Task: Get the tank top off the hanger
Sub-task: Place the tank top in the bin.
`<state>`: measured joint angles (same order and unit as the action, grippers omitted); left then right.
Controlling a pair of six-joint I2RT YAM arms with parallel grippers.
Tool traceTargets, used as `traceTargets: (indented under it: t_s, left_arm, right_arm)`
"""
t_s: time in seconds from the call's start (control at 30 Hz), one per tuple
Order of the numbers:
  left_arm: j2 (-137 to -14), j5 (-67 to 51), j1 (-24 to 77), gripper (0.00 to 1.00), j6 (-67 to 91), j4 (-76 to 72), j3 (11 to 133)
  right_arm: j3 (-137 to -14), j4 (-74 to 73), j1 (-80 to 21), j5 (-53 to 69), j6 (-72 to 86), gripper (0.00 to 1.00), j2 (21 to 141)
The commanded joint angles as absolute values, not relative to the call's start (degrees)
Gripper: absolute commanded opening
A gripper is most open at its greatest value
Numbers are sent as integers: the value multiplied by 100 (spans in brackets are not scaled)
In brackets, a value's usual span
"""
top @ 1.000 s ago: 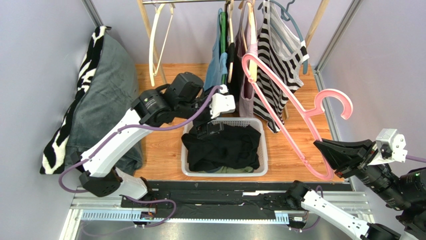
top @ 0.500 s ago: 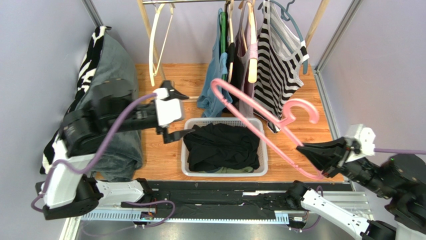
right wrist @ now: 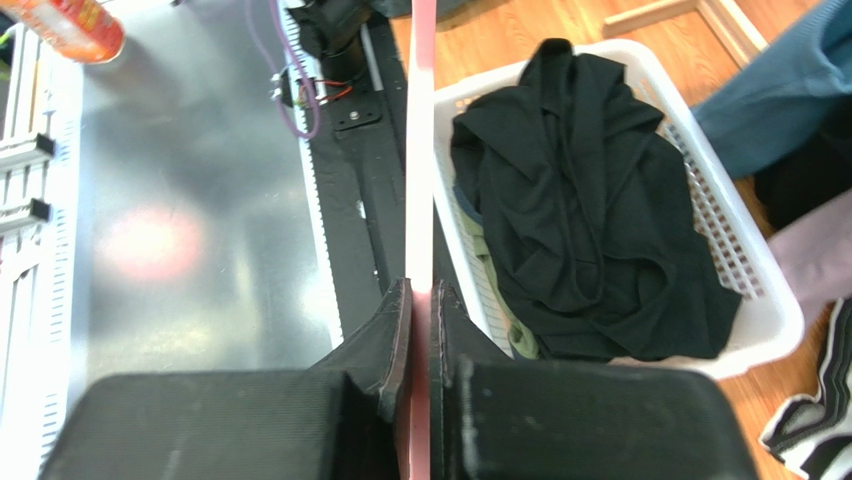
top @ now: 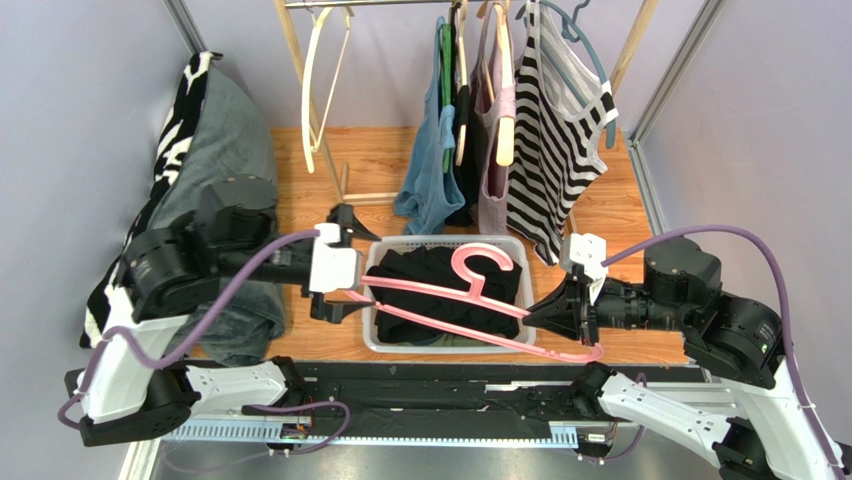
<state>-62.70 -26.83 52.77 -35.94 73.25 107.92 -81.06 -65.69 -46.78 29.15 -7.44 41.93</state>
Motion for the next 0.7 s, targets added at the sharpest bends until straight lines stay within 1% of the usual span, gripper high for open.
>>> traceTargets:
  t_s: [0.0,0.07,0.27,0.37,0.4,0.43,0.57,0.67]
  left_arm:
    - [-6284,-3269,5273,97,-3735,7664,10520]
    - [-6319,-3392,5273,97,-3770,7795,10547]
    - [-6433,-3454,5273,88,-3692,7848,10529]
    - [-6486,-3507,5282,76,-3674,7866,10477]
    - [-6521,-3507,5274,69,-3656,7858,10468]
    - [-6530,-3489,5273,65,-3621,7849,10468]
    - [-6635,-3454,5273,57,-3577,7805,10468]
    - [-6671,-3454,5273,40,-3551,7770,10529]
  right_arm:
    - [-8349,-6372,-4667,3296,-1090,0,4262]
    - [-8411,-6372,-4676,3305,-1134,0,4298]
    - [-8560,-6293,-4667,3165,-1248,0,4333]
    - [-8648,-6275,-4667,3050,-1309,0,4342]
    - [-8675,-6258,-4667,3032,-1327,0,4350]
    - [-8692,-6223,-4667,3015,-1345,0,4342]
    - [-8684,-6144,-4667,3023,-1380,0,4333]
    - [-8649,-6135,-4667,3015,-1406,0,4342]
